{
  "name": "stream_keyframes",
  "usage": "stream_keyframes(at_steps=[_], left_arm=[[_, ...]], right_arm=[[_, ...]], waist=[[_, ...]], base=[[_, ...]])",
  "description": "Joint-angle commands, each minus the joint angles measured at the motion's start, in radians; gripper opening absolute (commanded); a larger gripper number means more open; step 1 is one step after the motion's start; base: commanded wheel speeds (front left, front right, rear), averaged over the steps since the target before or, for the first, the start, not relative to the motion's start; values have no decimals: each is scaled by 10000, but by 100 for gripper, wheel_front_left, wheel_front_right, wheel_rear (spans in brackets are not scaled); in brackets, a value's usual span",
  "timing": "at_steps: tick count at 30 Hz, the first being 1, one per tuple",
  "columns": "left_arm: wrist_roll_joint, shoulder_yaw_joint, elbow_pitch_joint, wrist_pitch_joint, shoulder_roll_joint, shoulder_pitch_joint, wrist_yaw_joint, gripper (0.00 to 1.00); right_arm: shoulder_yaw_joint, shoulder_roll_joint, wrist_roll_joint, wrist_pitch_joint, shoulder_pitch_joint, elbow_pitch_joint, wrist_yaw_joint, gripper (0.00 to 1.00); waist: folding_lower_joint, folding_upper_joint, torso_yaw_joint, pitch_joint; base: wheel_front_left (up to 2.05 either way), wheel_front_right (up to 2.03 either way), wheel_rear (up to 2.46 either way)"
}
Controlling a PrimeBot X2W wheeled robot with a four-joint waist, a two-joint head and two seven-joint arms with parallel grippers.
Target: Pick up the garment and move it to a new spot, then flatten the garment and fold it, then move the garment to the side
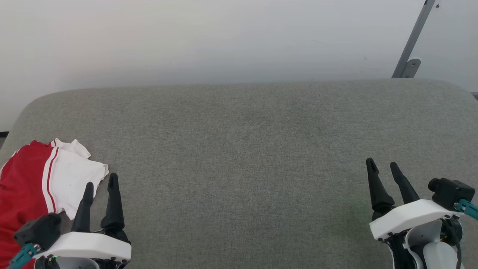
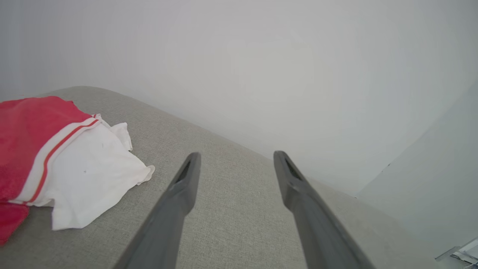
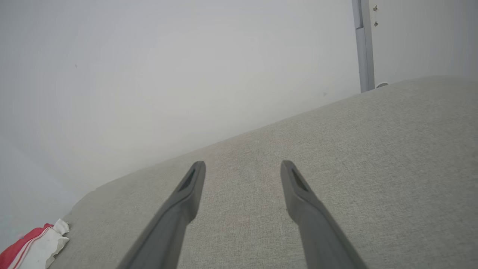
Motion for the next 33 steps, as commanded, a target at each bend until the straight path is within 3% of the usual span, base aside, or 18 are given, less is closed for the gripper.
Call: stream_keyframes(at_steps=[1, 33], left_arm=[[282, -14, -142, -124, 82, -15, -33, 100], [2981, -127, -290, -818, 266, 293, -234, 100]], right_arm=[[-7, -4, -273, -124, -209, -118, 0, 100], [95, 64, -3206, -648, -216, -224, 0, 100]], waist=[[0, 0, -2, 0], [-1, 0, -61, -49]], base=[[0, 0, 0], [0, 0, 0]])
